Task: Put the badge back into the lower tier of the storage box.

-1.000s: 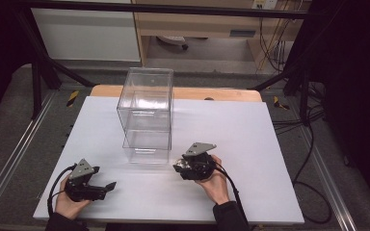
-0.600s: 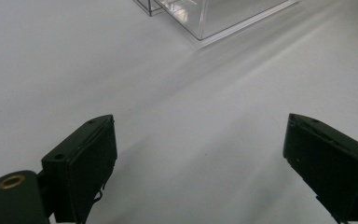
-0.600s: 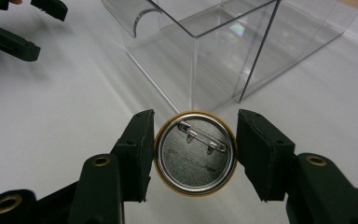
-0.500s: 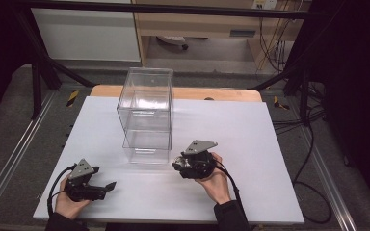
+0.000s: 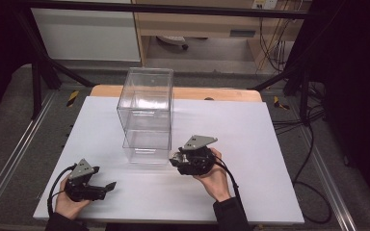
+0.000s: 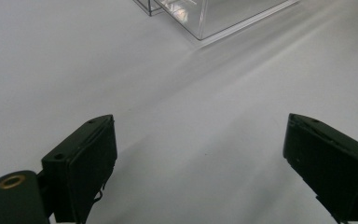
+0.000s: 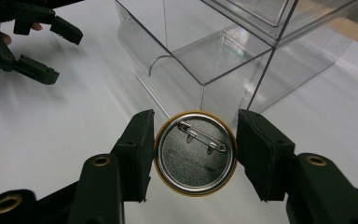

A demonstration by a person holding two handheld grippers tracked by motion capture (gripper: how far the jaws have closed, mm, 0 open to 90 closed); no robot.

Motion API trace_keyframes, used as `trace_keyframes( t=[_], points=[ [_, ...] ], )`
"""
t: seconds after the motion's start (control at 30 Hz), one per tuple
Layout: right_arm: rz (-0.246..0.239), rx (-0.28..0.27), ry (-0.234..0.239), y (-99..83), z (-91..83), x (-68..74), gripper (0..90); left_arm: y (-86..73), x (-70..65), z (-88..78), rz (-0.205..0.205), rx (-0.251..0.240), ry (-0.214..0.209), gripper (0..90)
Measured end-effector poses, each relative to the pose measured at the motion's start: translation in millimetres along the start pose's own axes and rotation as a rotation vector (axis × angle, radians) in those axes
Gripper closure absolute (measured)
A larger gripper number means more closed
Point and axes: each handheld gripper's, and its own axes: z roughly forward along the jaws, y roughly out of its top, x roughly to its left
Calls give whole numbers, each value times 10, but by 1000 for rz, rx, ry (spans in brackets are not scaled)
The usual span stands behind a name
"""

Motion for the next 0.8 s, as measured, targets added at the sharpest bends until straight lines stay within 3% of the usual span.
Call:
trace_keyframes(
  t=[0.8],
  points=[
    [-8,-32,4,258,-14,22,483,0,3,-2,0,0,0,93]
  ],
)
